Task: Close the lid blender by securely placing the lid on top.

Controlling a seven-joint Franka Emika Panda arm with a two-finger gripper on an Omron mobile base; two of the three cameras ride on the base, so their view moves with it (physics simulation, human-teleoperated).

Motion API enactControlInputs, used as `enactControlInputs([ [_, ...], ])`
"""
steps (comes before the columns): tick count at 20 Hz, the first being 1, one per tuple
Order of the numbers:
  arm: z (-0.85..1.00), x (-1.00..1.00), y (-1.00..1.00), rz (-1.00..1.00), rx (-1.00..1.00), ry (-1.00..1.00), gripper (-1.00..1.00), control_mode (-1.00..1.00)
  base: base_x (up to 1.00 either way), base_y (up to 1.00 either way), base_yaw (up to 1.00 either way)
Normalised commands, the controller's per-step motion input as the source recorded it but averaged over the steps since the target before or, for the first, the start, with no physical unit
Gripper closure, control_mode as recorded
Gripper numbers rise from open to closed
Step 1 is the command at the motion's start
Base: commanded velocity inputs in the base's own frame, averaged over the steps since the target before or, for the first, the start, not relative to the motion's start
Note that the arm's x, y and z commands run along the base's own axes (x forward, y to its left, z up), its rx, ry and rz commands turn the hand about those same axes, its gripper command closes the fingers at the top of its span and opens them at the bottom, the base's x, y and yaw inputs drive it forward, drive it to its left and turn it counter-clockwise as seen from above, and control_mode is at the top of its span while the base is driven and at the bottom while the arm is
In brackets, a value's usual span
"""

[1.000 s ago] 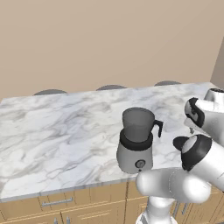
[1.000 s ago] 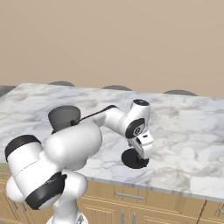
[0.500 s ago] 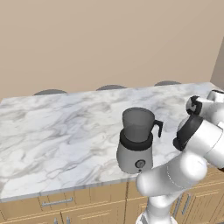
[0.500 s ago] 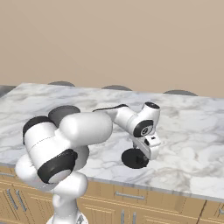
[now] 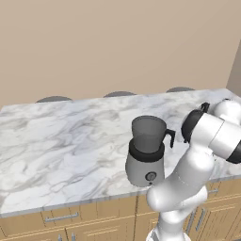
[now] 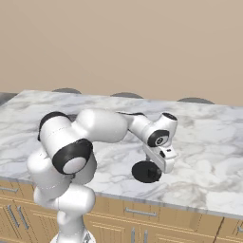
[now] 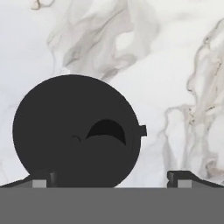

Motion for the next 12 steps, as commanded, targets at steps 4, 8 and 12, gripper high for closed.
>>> enactControlInputs([
  [4, -0.23, 0.11, 0.00, 0.00, 0.00, 0.02, -1.00, -1.00, 0.00, 0.00, 0.00],
  [8, -0.24, 0.08, 0.00, 0.00, 0.00, 0.02, -1.00, -1.00, 0.00, 0.00, 0.00],
  [12, -0.18, 0.00, 0.01, 0.00, 0.00, 0.00, -1.00, -1.00, 0.00, 0.00, 0.00],
])
